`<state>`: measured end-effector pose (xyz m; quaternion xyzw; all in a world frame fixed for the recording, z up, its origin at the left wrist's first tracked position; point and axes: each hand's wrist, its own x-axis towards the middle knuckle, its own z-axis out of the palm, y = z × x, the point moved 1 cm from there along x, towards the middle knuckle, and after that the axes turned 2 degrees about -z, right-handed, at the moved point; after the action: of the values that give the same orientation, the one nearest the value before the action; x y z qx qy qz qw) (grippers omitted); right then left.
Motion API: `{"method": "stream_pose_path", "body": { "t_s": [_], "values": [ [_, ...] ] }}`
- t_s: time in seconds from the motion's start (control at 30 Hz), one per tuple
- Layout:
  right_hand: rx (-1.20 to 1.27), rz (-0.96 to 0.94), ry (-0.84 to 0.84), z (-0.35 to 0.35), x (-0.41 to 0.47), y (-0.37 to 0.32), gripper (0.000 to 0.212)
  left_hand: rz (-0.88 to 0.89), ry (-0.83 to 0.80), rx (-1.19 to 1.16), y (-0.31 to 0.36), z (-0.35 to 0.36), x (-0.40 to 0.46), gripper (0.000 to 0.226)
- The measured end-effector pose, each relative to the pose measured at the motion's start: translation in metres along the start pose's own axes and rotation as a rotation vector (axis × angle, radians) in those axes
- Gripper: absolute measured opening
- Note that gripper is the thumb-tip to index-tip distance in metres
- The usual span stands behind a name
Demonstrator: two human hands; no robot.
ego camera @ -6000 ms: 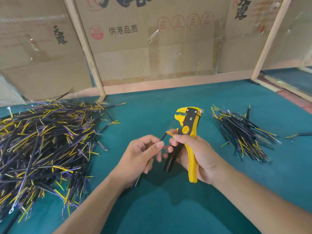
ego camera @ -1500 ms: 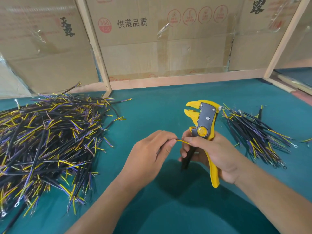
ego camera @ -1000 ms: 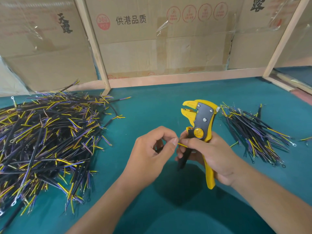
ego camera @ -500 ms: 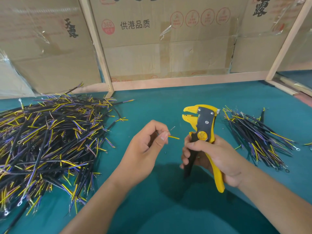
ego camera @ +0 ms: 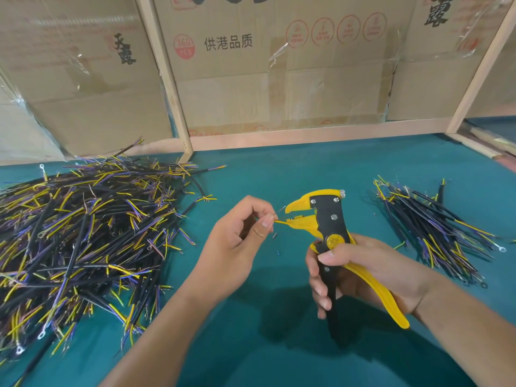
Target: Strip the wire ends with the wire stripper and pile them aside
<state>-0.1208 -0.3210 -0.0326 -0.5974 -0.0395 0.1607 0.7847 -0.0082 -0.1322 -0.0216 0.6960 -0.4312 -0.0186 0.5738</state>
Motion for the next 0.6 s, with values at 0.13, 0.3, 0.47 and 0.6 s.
{"method": "stream_pose_path", "body": {
  "t_s": [0.13, 0.3, 0.47, 0.6],
  "values": [
    [-0.005, -0.002, -0.021, 0.001, 0.0, 0.0, 0.024, -0.014, -0.014, -0.022, -0.001, 0.0, 0.0, 0.014],
    [-0.009, 0.014, -0.013, 0.005, 0.0, 0.002, 0.027, -0.032, -0.027, -0.037, 0.0, 0.001, -0.001, 0.012],
    [0.017, 0.029, 0.025, 0.01, 0.0, 0.003, 0.03, -0.035, -0.042, -0.088, -0.001, 0.002, -0.001, 0.013],
    [0.029, 0.008, 0.041, 0.015, 0.001, 0.003, 0.031, -0.032, -0.055, -0.108, -0.001, 0.002, -0.001, 0.014]
  ]
}}
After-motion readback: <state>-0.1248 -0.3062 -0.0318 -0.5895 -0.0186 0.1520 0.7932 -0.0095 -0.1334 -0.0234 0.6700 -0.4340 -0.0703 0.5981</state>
